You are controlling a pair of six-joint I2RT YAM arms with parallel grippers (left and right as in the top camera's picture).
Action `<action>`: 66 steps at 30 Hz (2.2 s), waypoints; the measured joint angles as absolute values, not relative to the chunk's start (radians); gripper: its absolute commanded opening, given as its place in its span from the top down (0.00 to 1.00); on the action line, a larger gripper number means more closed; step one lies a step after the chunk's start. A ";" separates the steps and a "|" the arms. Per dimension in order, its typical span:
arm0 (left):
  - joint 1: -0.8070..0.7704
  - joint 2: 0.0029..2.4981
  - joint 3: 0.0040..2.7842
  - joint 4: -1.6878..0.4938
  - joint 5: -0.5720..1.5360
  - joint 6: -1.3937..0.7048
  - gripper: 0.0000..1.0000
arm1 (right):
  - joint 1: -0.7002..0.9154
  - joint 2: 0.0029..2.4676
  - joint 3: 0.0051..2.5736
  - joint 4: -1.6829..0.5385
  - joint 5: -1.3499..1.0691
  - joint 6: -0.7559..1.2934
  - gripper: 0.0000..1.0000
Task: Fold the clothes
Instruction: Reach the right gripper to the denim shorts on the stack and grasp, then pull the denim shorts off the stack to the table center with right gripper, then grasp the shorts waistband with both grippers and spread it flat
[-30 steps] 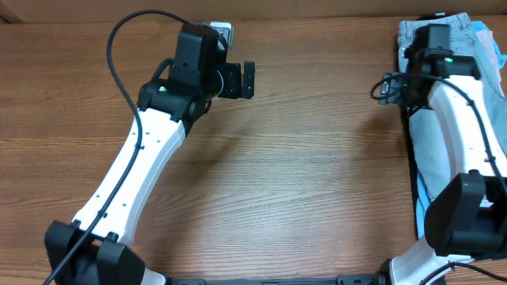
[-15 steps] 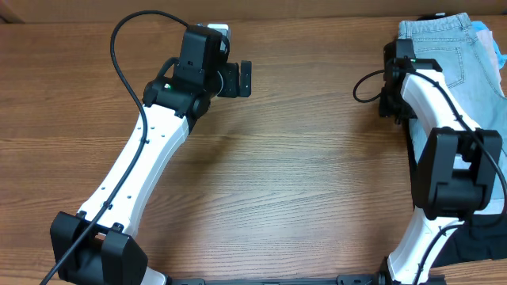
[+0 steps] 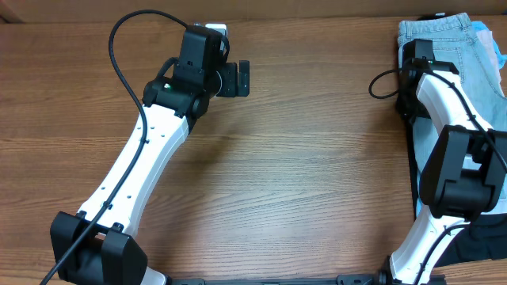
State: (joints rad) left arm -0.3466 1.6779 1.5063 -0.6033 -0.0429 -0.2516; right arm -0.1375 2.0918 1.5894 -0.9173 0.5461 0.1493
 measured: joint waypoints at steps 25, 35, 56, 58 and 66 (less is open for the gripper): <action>-0.264 1.624 1.534 -0.669 -0.042 -0.170 0.00 | -0.044 2.002 2.022 -1.513 0.316 0.150 0.96; -0.170 1.601 1.542 -0.719 -0.039 -0.153 0.00 | 0.213 1.981 2.044 -1.570 0.098 0.134 0.96; -0.033 1.567 1.543 -0.823 0.004 -0.104 0.00 | 0.885 1.991 2.044 -1.333 -0.091 0.232 0.00; -0.036 1.567 1.543 -0.851 0.049 -0.103 0.00 | 0.819 1.991 2.044 -1.341 -0.078 0.232 0.00; -0.156 1.610 1.546 -0.970 0.137 -0.105 0.06 | 0.416 1.991 2.044 -1.333 -0.050 0.232 0.00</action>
State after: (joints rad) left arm -0.1558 1.6104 1.5455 -0.9699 0.1371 -0.1047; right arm 0.4156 1.9915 2.0438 -1.3334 -0.0502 0.2317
